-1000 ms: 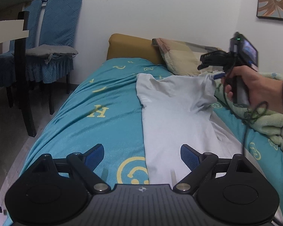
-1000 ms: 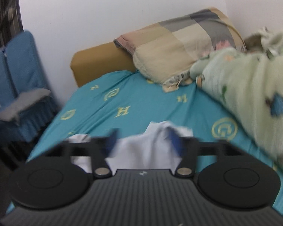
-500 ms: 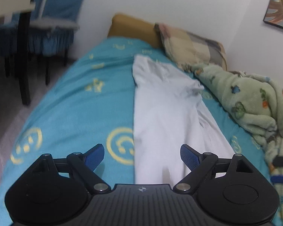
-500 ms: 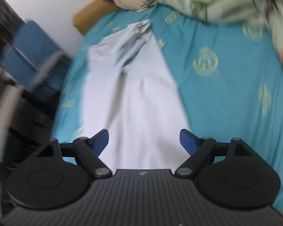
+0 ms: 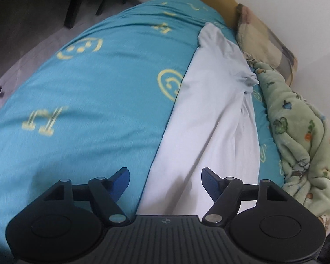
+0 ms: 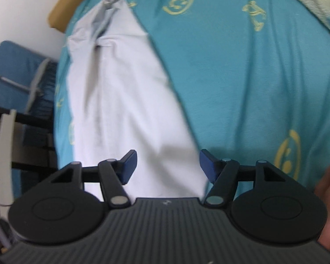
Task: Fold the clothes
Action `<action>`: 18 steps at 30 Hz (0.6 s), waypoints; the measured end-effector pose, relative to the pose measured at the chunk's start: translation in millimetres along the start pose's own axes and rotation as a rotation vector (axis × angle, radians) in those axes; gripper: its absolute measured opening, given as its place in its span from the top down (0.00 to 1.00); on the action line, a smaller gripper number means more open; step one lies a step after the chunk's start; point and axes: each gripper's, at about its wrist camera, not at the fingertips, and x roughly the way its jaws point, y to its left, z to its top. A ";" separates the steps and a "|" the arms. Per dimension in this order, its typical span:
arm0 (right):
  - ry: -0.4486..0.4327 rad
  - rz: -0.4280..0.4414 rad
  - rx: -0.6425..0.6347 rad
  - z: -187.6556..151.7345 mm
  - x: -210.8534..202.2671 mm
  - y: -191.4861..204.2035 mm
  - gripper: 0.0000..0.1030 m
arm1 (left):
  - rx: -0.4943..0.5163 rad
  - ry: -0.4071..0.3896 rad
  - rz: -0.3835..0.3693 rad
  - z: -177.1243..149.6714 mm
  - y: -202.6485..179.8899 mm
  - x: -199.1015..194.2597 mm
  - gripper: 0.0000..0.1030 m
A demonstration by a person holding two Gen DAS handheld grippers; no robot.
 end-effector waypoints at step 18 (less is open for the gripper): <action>0.109 0.069 0.012 -4.1 16.3 -5.2 0.44 | -0.012 0.143 -0.028 -21.4 3.6 12.5 0.50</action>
